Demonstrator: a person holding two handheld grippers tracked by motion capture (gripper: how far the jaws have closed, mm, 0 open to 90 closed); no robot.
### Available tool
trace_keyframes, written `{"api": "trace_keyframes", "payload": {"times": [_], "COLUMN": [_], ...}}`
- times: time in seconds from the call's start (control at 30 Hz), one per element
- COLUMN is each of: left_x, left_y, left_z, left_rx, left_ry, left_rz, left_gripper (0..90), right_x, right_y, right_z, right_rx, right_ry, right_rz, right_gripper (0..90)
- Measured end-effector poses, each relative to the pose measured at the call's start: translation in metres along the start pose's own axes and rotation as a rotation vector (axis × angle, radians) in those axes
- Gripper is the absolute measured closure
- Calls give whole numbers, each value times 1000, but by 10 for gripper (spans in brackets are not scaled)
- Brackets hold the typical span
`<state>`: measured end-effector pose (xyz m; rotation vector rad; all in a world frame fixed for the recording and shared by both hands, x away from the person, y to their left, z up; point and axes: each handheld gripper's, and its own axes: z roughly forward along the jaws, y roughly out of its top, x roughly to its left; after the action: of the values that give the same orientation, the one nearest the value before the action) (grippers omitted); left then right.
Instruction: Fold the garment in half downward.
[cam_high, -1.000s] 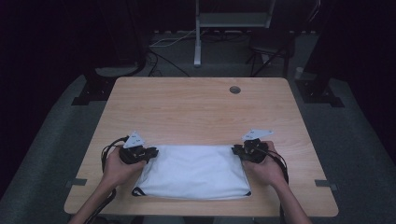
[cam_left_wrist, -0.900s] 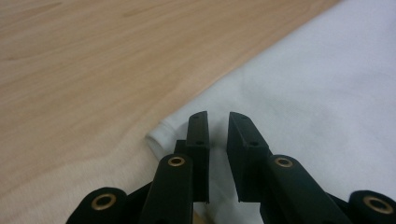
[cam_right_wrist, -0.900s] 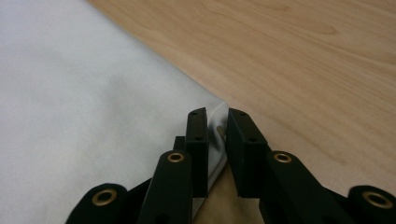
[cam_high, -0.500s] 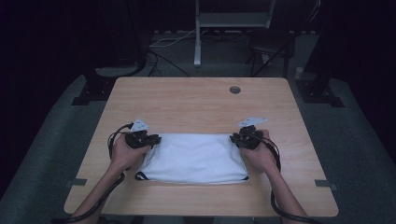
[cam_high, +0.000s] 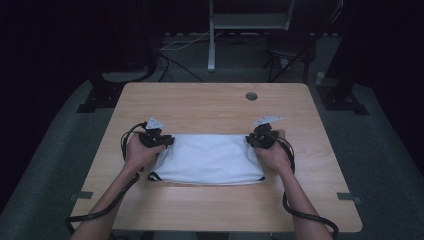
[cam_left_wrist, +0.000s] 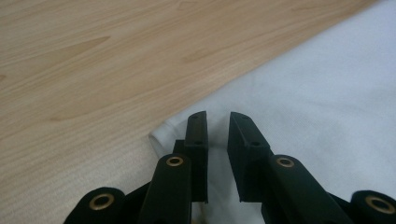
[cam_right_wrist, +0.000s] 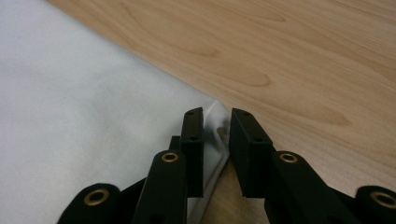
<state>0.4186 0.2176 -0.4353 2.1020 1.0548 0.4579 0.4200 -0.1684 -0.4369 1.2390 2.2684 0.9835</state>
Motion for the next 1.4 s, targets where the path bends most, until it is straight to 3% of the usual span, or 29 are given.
{"api": "trace_keyframes", "payload": {"times": [0.3, 0.47, 0.6, 0.7, 0.83, 0.97, 1.2, 1.23, 1.3, 1.4], "left_x": [4, 1, -2, -6, -13, -20, -35, -38, -43, -48], "left_y": [4, 2, -3, -9, -20, -31, -56, -60, -66, -74], "left_z": [5, 2, -5, -14, -31, -49, -87, -92, -100, -111], "left_rx": [-9, -26, -37, -59, -94, -154, -253, -262, -261, -269], "left_ry": [19, 32, 63, 69, 63, 43, 13, 6, -4, -7], "left_rz": [-7, -14, -27, -42, -28, -42, -72, -70, -81, -66], "left_gripper": [756, 588, 403, 316, 311, 309, 300, 298, 211, 211], "right_x": [-3, -5, -3, 2, 8, 14, 19, 20, 21, 24], "right_y": [7, 3, -1, -4, -10, -18, -38, -42, -49, -56], "right_z": [8, 7, 0, -8, -22, -37, -64, -69, -76, -86], "right_rx": [-1, -25, -45, -55, -62, -84, -138, -144, -161, -183], "right_ry": [-29, -66, -65, -68, -52, -34, -16, -2, 9, 23], "right_rz": [26, 56, 50, 18, -6, -26, -8, 4, 12, 25], "right_gripper": [705, 532, 457, 421, 393, 368, 288, 281, 262, 242]}}
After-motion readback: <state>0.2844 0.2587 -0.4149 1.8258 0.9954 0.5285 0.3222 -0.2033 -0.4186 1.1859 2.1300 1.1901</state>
